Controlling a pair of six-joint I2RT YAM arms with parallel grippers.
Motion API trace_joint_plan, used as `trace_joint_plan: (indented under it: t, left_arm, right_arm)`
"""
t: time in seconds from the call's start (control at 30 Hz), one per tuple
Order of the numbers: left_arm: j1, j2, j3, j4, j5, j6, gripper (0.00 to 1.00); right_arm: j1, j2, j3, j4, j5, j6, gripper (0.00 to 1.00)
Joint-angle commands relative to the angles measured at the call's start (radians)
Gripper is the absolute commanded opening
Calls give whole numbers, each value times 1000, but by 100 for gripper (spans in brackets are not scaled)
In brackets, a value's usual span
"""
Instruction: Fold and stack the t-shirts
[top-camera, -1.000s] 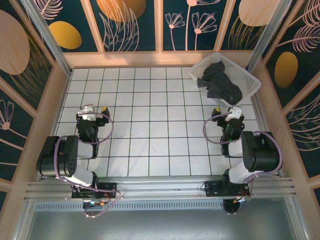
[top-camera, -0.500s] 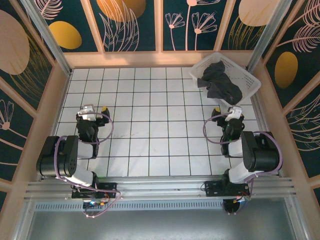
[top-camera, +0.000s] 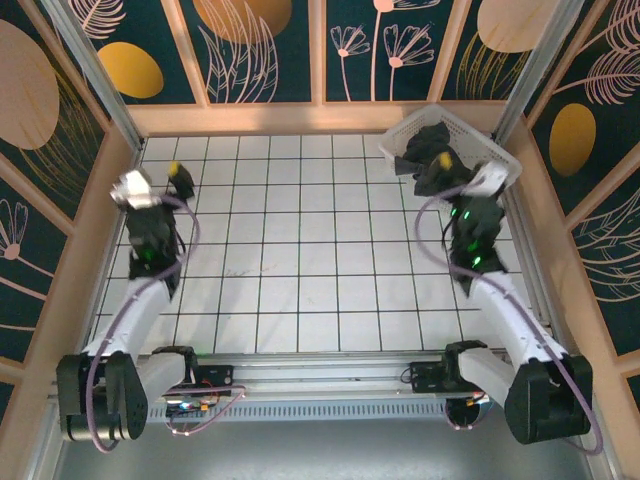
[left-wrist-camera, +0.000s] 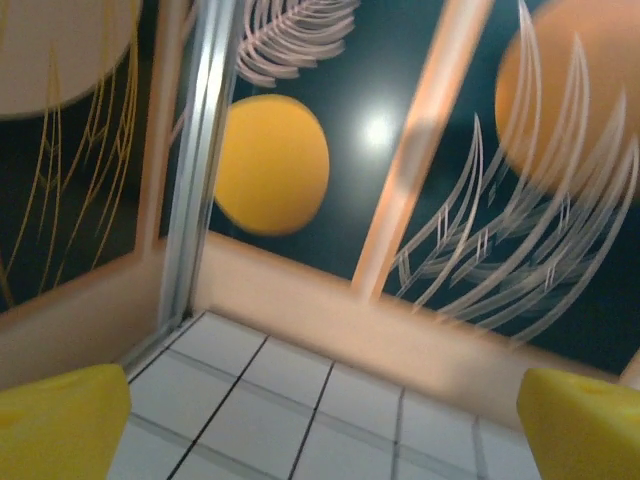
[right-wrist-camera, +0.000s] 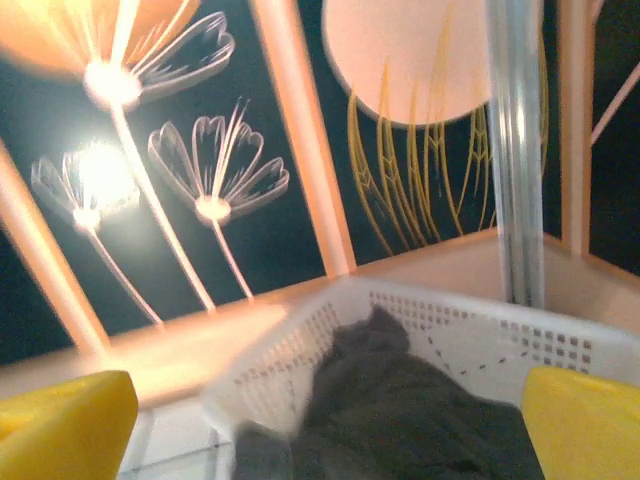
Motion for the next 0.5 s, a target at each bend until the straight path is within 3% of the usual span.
trace_joint_plan:
  t: [0.0,0.13,0.2,0.33,0.47]
  left_arm:
    - [-1,64,299,-546,-28,-324,99]
    - [-1,211,457,-557,211,-434,99]
    - [-20,302,556,-599,319,-453,99]
    - [-147,429,757,-778,335,-336,99]
    - [-274,483,812,-843,366,-267,92]
  right_arm:
    - [-128,48,248,-471,-153,263,99]
    - [-186,257,529,-715,-138,352,90]
    - [-211,375,666,-820,-190,379,81]
    - [-218,564,847,-965,-225,400,78]
    - [-226,743,953,-1051,-253,430,74]
